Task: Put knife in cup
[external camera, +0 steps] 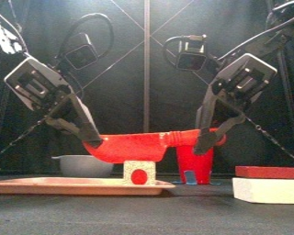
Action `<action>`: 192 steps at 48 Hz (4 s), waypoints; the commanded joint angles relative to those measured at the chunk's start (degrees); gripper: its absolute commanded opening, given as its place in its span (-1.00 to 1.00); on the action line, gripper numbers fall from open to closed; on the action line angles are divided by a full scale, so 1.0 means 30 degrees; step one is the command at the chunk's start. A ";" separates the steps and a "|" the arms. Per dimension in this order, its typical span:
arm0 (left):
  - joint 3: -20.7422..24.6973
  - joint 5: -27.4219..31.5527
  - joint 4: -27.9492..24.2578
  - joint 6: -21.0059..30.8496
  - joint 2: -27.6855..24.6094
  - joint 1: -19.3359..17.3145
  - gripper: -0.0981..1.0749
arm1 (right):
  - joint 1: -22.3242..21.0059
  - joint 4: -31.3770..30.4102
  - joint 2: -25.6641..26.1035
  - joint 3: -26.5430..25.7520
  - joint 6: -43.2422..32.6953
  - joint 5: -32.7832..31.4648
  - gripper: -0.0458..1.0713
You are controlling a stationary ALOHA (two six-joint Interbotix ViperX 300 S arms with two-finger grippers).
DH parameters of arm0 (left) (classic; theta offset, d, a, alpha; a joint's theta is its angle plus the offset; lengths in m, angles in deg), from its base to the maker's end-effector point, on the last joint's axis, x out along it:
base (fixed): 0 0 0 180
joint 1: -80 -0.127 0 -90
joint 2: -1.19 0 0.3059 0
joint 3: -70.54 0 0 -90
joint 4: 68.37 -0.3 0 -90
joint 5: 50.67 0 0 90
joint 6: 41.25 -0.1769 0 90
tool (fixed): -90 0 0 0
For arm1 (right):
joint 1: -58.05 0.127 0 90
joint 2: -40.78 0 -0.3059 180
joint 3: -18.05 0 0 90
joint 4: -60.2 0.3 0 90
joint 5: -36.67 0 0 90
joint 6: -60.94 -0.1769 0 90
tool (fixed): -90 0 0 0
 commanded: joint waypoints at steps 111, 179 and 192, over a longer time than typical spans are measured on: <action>-0.2490 -0.6240 0.3193 -0.0029 0.6797 -0.9170 0.63 | -0.8584 0.1113 0.7500 -0.8701 -1.0342 -2.2646 -0.28; -0.2988 -0.6094 0.3193 -0.0029 0.7090 -0.9141 0.63 | -1.1953 0.1611 0.3867 -0.8672 -0.8467 -2.5430 0.31; -0.2988 -0.6094 0.3193 -0.0029 0.7090 -0.9141 0.63 | -1.1953 0.1611 0.3779 -0.8701 -0.8467 -2.5518 0.32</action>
